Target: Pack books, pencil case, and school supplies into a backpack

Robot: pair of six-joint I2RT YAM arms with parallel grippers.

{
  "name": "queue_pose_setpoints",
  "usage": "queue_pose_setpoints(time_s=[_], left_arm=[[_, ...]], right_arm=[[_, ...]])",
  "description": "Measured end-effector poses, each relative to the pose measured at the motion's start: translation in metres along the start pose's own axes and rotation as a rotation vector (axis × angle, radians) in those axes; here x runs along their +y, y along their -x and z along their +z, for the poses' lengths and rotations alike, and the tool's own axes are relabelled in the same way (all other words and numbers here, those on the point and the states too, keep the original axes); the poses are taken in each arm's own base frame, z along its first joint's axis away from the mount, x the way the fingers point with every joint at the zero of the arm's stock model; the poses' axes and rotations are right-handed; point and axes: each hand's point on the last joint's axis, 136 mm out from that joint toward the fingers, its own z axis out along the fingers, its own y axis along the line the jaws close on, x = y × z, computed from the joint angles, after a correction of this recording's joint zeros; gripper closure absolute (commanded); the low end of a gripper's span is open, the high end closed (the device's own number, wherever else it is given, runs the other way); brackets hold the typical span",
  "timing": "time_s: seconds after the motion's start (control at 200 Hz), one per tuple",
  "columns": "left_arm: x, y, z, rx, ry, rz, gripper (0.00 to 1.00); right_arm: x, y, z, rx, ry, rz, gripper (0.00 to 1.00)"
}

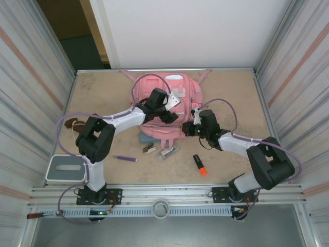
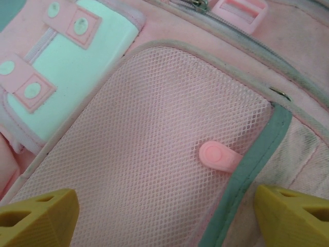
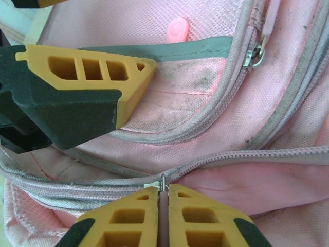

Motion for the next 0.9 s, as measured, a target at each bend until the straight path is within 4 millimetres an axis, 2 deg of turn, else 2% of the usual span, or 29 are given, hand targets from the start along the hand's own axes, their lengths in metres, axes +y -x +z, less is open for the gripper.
queue_pose_setpoints(time_s=[0.04,0.185,0.461,0.626,0.902], left_arm=[[0.000,0.000,-0.001,0.001,0.002,-0.002,0.12],[0.001,0.000,-0.003,-0.002,0.007,-0.002,0.12],[-0.002,0.007,-0.013,-0.037,-0.025,0.014,0.08],[-0.014,0.009,-0.016,-0.038,-0.102,0.041,0.06],[-0.027,0.027,-0.017,-0.031,-0.221,0.073,0.02]], right_arm=[[0.000,0.000,0.000,0.000,0.001,0.004,1.00],[0.001,0.001,-0.002,-0.001,0.002,0.003,1.00],[0.018,0.019,-0.026,-0.061,0.039,-0.014,1.00],[0.019,0.017,-0.028,-0.054,0.041,-0.012,1.00],[0.016,0.012,-0.027,-0.050,0.039,-0.012,1.00]])
